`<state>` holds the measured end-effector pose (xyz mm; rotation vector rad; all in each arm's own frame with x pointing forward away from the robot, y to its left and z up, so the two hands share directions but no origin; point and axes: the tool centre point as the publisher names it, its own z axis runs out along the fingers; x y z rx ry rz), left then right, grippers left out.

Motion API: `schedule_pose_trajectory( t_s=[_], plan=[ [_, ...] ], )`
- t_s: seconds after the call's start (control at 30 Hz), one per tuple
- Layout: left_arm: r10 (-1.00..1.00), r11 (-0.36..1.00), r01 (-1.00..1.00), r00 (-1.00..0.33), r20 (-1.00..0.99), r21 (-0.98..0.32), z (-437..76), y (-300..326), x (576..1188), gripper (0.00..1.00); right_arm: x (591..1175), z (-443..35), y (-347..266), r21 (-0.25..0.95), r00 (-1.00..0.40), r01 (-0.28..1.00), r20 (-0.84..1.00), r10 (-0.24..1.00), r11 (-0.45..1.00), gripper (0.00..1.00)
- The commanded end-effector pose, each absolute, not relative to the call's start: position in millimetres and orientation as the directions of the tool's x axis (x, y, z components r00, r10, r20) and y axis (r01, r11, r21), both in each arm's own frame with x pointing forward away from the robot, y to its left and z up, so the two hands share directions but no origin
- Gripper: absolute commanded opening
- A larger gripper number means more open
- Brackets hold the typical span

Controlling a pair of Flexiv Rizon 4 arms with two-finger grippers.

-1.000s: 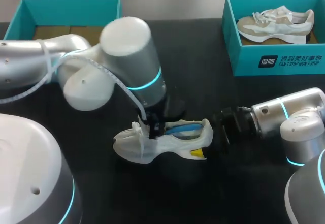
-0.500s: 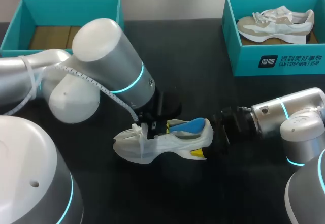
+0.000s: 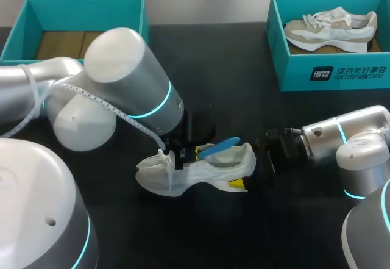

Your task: Take the shoe out of the shoebox, open the shoe tongue, remove and reinsert the insole, then place the shoe into the shoebox

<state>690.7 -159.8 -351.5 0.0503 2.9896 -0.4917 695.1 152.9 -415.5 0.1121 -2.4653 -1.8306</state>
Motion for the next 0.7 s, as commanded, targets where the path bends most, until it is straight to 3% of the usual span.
schedule_pose_trajectory(
  t_s=[0.03, 0.7],
  plan=[
    [0.009, 0.952, 0.050, -0.990, -0.139, -0.301, -348.4, -167.3, 690.8, 0.00, 693.6, -417.4, 153.7, 0.956, -0.995, -0.016, 0.013, -0.099, 0.292, 0.00],
    [-0.056, 0.970, 0.016, -0.956, -0.286, -0.244, -334.7, -213.6, 696.3, 0.00, 693.6, -417.4, 153.7, 0.956, -0.995, -0.016, 0.013, -0.099, 0.292, 0.00]
  ],
)
